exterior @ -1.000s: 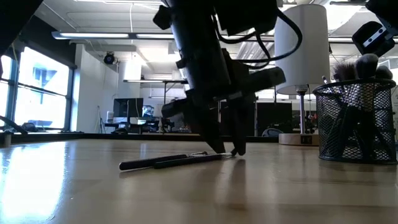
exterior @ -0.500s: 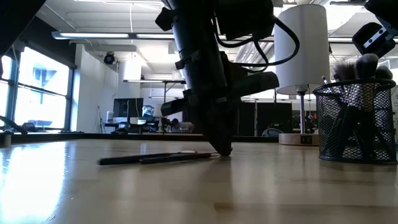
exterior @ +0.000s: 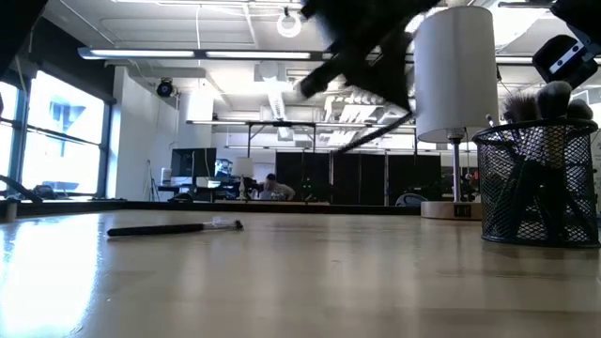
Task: Put items in baskets/containers
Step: Put the lash into the mesh organizer
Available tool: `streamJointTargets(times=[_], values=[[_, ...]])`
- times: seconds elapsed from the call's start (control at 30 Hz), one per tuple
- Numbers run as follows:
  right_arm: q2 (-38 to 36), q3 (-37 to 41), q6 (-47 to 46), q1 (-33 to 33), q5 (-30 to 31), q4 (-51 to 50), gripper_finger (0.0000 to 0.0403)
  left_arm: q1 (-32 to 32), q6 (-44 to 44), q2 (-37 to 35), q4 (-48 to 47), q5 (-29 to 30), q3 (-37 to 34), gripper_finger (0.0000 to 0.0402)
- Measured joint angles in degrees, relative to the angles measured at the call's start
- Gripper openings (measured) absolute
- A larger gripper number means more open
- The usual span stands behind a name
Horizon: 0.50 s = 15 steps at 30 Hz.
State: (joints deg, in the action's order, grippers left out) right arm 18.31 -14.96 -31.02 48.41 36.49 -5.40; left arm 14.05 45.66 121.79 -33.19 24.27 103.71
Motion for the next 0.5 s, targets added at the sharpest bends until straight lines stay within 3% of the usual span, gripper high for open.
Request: streamJointTargets(times=[0.1, 0.2, 0.3, 0.5], values=[[0.00, 0.00, -0.07, 0.02, 0.00, -0.16, 0.0000, 1.51, -9.74, -1.34, 12.42, 3.23, -0.53, 0.0000], [0.02, 0.00, -0.07, 0.00, 0.00, -0.16, 0.0000, 1.35, -20.53, -2.84, 33.35, -0.54, -1.69, 0.0000], [0.10, 0.02, -0.72, 0.02, -0.02, -0.17, 0.0000, 0.02, -25.32, -2.91, 47.06, -3.02, -3.78, 0.0000], [0.09, 0.04, -2.21, 0.02, -0.22, -0.09, 0.0000, -3.38, -31.26, -1.57, 57.16, -8.07, -4.19, 0.0000]])
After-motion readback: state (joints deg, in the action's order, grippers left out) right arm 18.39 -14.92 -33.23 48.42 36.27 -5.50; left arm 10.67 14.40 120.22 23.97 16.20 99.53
